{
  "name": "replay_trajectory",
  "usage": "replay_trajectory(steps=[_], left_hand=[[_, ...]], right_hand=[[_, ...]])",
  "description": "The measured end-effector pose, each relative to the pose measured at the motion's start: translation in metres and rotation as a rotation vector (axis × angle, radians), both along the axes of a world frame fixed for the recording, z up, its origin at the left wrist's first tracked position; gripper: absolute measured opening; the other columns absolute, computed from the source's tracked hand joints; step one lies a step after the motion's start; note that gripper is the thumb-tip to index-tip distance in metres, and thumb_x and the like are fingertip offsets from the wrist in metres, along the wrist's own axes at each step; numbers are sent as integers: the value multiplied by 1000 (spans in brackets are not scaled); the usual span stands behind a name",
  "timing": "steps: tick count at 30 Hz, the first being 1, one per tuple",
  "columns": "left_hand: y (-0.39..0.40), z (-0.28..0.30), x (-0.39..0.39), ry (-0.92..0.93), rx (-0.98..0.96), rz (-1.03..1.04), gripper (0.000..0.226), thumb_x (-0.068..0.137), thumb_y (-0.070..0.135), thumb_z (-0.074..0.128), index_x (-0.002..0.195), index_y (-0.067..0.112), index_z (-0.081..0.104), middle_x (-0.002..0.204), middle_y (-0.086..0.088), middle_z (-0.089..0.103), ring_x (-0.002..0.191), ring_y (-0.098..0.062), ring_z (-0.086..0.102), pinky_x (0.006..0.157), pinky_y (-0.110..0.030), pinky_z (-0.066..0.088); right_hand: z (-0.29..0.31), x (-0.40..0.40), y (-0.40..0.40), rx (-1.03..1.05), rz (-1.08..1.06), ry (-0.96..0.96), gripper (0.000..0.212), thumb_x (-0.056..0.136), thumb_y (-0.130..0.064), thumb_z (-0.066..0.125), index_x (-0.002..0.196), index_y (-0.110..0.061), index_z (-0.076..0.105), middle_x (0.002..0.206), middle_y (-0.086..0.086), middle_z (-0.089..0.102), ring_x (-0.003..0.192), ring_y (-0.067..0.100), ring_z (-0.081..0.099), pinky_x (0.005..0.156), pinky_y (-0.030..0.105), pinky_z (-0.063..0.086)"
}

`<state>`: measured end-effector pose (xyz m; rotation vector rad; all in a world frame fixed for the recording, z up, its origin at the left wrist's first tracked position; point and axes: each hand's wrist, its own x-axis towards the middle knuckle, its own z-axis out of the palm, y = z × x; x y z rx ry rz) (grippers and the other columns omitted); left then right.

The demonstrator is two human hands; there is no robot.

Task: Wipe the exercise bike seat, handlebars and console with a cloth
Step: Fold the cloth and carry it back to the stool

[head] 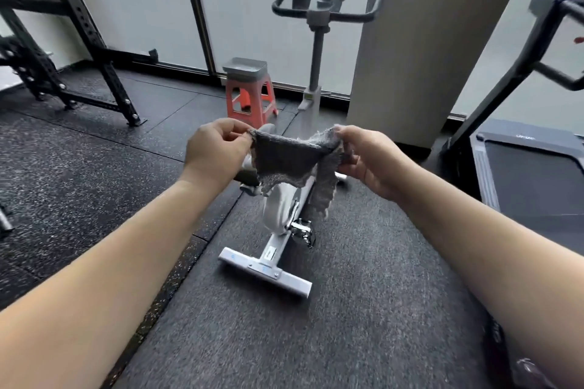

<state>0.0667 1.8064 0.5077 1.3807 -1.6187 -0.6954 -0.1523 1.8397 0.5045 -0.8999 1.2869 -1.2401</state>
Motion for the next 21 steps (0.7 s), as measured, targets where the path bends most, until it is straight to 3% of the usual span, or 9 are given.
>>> replay_trajectory(steps=[4, 8, 12, 17, 21], left_hand=[[3, -7, 74, 88, 38, -7, 7, 81, 23, 59, 77, 27, 62, 87, -12, 71, 85, -29, 69, 80, -48, 56], [9, -14, 148, 154, 108, -17, 14, 92, 13, 50, 85, 23, 57, 93, -13, 66, 91, -32, 66, 84, -46, 55], [3, -24, 219, 279, 194, 57, 17, 95, 12, 44, 86, 23, 55, 92, -12, 63, 80, -28, 63, 59, -37, 56], [-27, -32, 279, 353, 229, 145, 23, 97, 12, 41, 82, 25, 54, 81, -3, 59, 65, -14, 57, 43, -21, 48], [-69, -38, 313, 447, 305, 220, 22, 97, 14, 41, 84, 24, 57, 80, -1, 59, 66, -14, 55, 49, -25, 47]], right_hand=[[-8, 67, 4, -79, 67, 174, 10, 87, -16, 63, 80, -9, 60, 70, 5, 55, 61, 13, 53, 57, 23, 53], [-18, 134, -1, -46, -2, 112, 11, 93, -14, 55, 83, -16, 58, 73, 4, 55, 46, 6, 54, 49, 21, 52], [-30, 191, -12, -24, -48, 50, 12, 95, -16, 51, 84, -20, 55, 76, 1, 55, 46, 9, 54, 47, 22, 52], [-35, 242, -42, -4, -87, 60, 13, 93, -17, 54, 82, -21, 59, 84, 5, 60, 69, 21, 56, 77, 48, 52], [-36, 268, -87, 24, -126, 90, 10, 91, -23, 57, 81, -24, 61, 80, -1, 60, 71, 21, 57, 64, 38, 52]])
